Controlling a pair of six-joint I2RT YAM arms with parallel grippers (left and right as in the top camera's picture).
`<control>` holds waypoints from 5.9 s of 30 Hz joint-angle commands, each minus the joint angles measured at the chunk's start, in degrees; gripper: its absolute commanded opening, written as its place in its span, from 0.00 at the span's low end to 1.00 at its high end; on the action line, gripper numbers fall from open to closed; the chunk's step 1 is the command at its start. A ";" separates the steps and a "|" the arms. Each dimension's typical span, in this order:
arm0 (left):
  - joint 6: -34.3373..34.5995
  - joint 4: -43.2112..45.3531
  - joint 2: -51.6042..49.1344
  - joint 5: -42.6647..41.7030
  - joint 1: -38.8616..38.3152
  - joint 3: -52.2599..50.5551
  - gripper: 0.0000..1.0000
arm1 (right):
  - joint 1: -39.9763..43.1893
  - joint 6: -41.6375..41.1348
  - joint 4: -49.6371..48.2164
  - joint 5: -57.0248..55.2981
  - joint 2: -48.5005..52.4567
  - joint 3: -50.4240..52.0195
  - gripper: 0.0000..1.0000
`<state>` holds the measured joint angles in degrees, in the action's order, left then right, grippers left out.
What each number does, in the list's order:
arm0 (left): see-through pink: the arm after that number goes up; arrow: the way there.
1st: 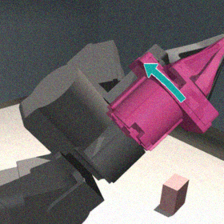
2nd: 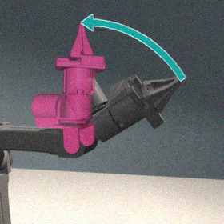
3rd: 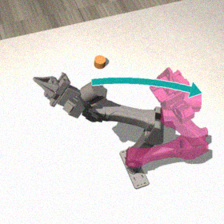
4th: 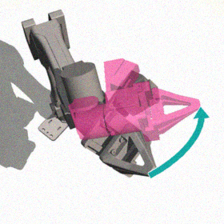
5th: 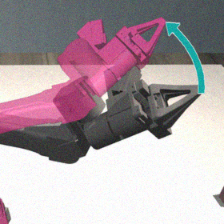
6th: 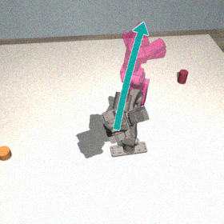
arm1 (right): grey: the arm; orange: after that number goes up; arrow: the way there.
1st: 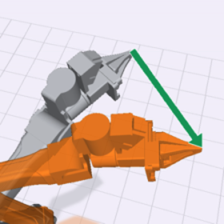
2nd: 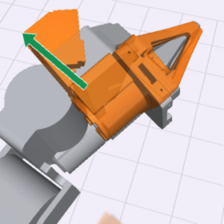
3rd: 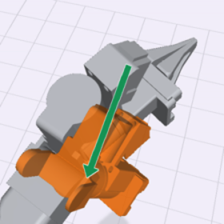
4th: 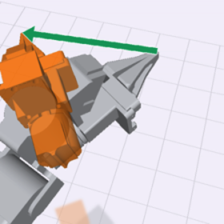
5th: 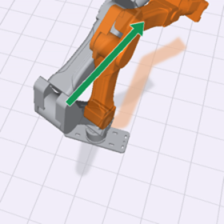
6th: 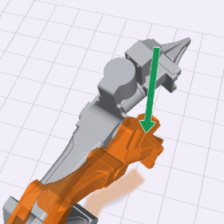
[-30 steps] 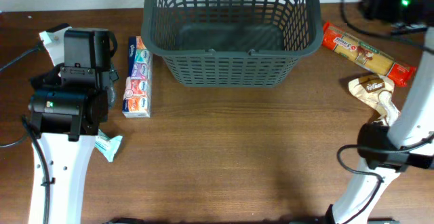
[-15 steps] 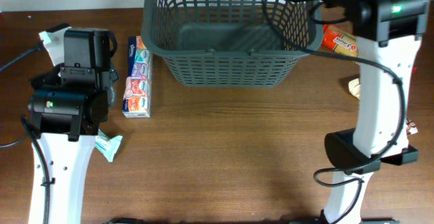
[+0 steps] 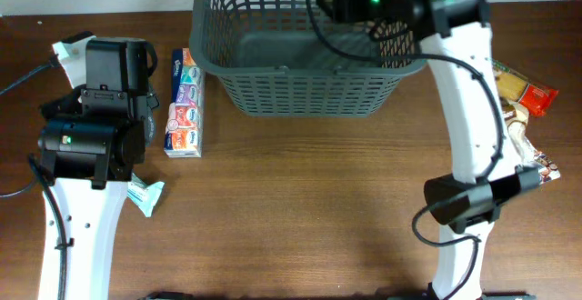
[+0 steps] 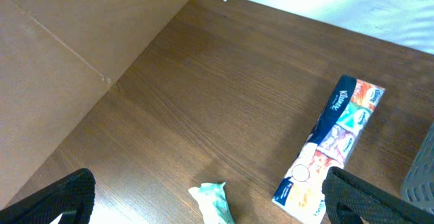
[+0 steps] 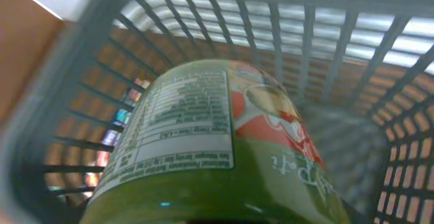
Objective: Pack container
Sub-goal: 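Carry the jar with the right gripper over the grey basket, then lower the jar into the basket, open the right gripper, withdraw, then move the right gripper down onto the brown snack bag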
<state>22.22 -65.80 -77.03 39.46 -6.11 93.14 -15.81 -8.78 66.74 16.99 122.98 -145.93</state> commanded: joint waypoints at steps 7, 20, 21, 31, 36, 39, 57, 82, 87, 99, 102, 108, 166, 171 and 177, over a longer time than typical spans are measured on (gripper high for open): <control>-0.02 -0.04 0.55 0.81 0.26 0.72 0.99 | -0.24 1.42 -4.63 -5.70 0.42 14.88 0.06; -0.02 -0.04 0.55 0.81 0.26 0.72 0.99 | -0.20 1.42 -8.46 -7.41 0.44 22.77 0.20; -0.02 -0.04 0.55 0.81 0.26 0.72 0.99 | -0.20 1.42 -8.81 -7.41 0.44 22.77 0.24; -0.02 -0.04 0.55 0.81 0.26 0.72 0.99 | -0.20 1.42 -11.13 -7.41 0.50 22.77 0.34; -0.02 -0.04 0.55 0.81 0.26 0.72 0.99 | -0.20 1.42 -12.15 -8.76 1.16 22.77 0.34; -0.02 -0.04 0.55 0.81 0.26 0.72 0.99 | -0.20 1.42 -12.37 -8.90 2.27 22.77 0.33; -0.02 -0.04 0.55 0.81 0.26 0.72 0.99 | -0.20 1.42 -13.27 -10.08 4.92 22.77 0.53; -0.02 -0.04 0.55 0.81 0.26 0.72 0.99 | -0.17 1.46 -13.18 -10.16 4.90 20.37 0.86; -0.02 -0.04 0.55 0.81 0.26 0.72 0.99 | -0.17 1.46 -9.73 -10.21 4.90 10.95 0.89; -0.02 -0.04 0.55 0.81 0.26 0.72 0.99 | 7.67 2.49 11.15 -21.53 3.74 -29.05 1.00; -0.02 -0.04 0.55 0.81 0.26 0.72 0.99 | 12.39 2.27 17.68 -24.22 2.73 -33.90 0.99; -0.02 -0.04 0.55 0.83 0.26 0.72 0.99 | 20.55 2.29 28.15 -21.05 1.11 -33.75 0.99; -0.02 -0.04 0.55 0.81 0.26 0.72 0.99 | 51.47 24.28 18.23 -14.43 1.27 11.69 0.99; -0.02 -0.04 0.55 0.81 0.26 0.72 0.99 | 51.01 46.73 18.88 -3.54 1.27 14.93 0.99; -0.02 -0.04 0.55 0.81 0.26 0.72 0.99 | 51.91 49.27 14.60 -15.56 1.27 21.92 0.99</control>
<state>22.22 -65.80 -77.03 39.48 -6.11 93.14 35.29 34.35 83.09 5.80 124.38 -126.56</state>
